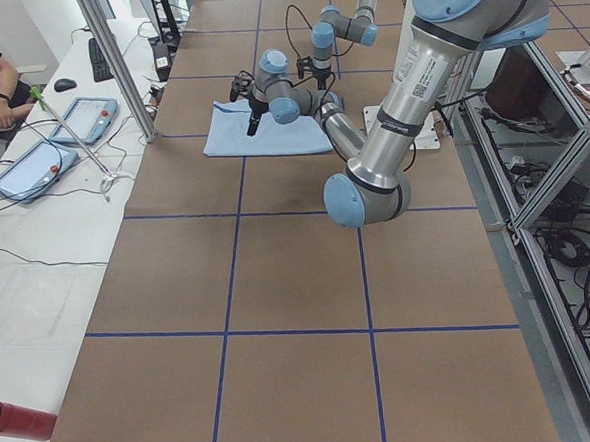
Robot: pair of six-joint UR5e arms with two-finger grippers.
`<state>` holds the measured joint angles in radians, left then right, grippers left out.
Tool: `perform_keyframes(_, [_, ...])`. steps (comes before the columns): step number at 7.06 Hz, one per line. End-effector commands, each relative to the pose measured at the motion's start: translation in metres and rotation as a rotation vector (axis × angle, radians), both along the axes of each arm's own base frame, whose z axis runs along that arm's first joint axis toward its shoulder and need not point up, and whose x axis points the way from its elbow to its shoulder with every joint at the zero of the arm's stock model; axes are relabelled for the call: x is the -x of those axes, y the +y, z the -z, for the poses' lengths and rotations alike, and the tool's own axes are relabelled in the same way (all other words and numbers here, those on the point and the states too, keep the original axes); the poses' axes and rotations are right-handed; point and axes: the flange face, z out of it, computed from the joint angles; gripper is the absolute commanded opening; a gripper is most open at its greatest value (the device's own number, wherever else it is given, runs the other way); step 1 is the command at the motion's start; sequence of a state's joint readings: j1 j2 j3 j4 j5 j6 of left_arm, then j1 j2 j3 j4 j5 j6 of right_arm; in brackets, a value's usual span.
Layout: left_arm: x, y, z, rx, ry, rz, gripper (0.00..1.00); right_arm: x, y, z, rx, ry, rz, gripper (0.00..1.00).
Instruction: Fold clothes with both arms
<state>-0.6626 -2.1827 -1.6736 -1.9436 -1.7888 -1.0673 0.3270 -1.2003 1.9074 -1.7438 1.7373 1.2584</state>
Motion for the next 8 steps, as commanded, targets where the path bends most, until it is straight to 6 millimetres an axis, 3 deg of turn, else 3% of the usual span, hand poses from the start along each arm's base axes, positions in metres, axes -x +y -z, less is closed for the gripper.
perform_keyframes(1, [-0.004, 0.004, 0.003, 0.001, 0.014, -0.004, 1.0, -0.007, 0.002, -0.015, 0.006, 0.022, -0.001, 1.0])
perform_keyframes(3, [-0.004, 0.004, 0.004, -0.002, 0.014, -0.005, 1.0, -0.011, -0.004, -0.012, 0.005, 0.016, -0.011, 1.0])
perform_keyframes(7, [-0.001, 0.005, 0.01, -0.009, 0.021, -0.005, 1.0, -0.045, -0.036, 0.021, -0.029, -0.063, -0.013, 1.0])
perform_keyframes(8, [0.0, 0.006, 0.012, -0.01, 0.025, -0.004, 1.0, -0.046, -0.05, 0.036, -0.048, -0.079, -0.025, 1.0])
